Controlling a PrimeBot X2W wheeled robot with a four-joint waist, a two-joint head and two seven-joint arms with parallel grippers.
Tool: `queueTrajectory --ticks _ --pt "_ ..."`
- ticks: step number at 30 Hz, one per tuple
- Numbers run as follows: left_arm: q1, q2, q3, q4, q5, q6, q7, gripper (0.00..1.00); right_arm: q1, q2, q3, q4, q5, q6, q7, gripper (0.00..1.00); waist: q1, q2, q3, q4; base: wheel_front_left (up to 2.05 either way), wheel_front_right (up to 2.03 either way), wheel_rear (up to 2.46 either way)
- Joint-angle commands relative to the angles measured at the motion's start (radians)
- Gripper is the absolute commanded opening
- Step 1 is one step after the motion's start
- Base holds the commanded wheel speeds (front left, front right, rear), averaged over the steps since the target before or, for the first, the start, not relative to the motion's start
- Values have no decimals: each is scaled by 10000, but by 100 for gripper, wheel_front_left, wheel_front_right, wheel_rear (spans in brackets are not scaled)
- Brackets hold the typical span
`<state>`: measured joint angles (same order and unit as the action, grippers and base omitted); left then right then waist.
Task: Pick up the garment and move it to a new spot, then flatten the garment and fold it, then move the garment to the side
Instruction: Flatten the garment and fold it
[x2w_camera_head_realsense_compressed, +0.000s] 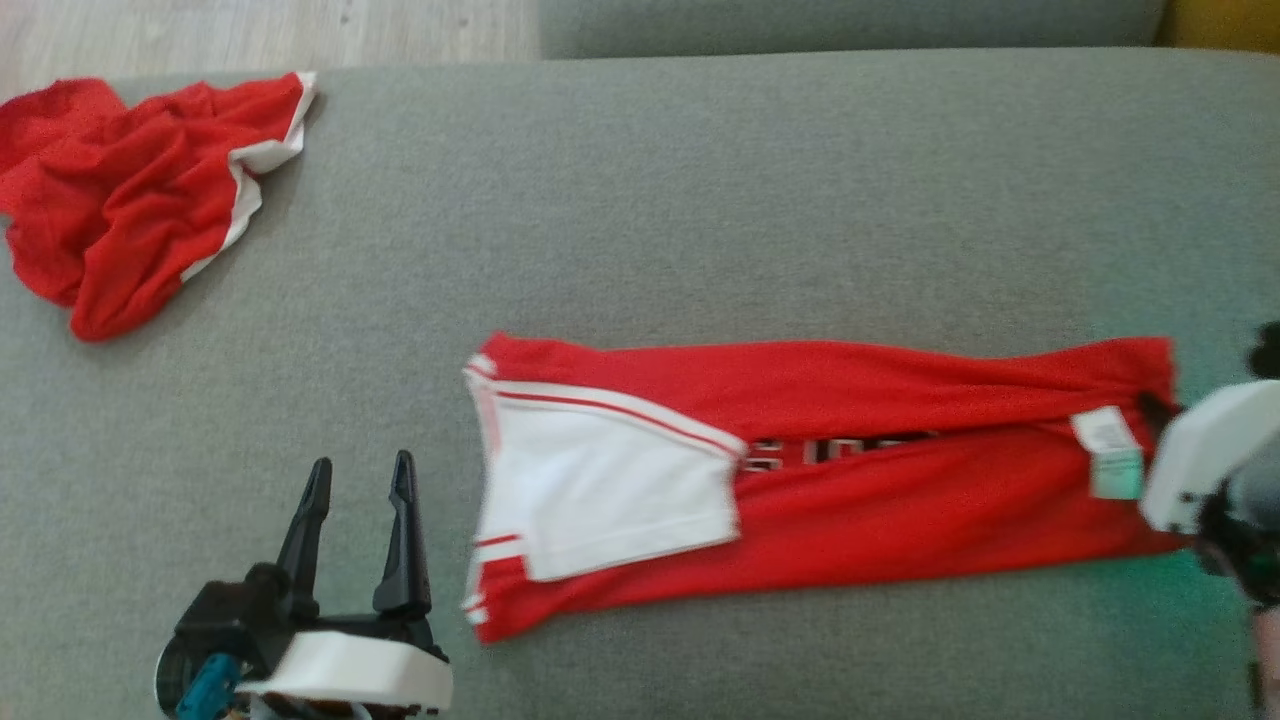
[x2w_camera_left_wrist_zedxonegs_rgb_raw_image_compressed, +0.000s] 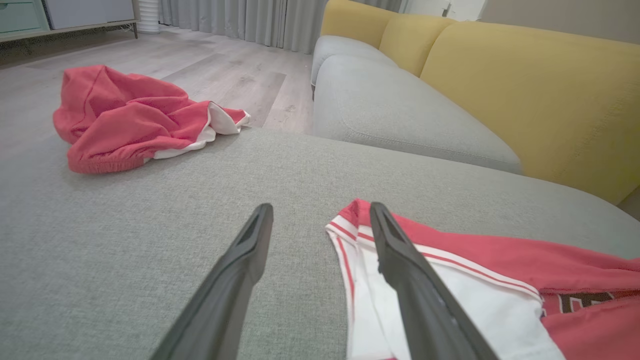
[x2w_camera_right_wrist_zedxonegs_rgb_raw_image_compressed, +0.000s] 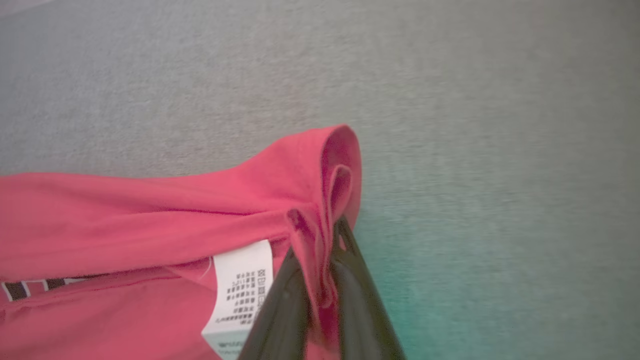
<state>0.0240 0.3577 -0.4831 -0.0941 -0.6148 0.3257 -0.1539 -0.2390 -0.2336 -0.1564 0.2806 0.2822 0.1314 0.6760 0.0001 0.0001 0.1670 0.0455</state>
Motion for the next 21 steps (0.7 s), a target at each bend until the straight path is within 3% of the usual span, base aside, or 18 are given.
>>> queueTrajectory --ticks 1,8,10,21 --pt "-369 177 346 -233 108 8 -32 100 -42 -404 -36 -435 101 -7 -119 0 -1 -1 -83 -69 0 0 0" --pt "-289 132 175 -110 60 -91 -31 100 457 -608 -399 -1312 332 -7 98 0 -1 -1 -480 -305 0 0 0" --pt "-232 114 100 -64 47 -97 -5 100 656 -98 -297 -1820 874 -7 381 0 -1 -1 -641 -351 0 0 0" --pt "46 319 183 25 -59 28 100 100 1145 1375 1620 -3595 2221 -7 566 0 -1 -1 -1056 -96 0 0 0"
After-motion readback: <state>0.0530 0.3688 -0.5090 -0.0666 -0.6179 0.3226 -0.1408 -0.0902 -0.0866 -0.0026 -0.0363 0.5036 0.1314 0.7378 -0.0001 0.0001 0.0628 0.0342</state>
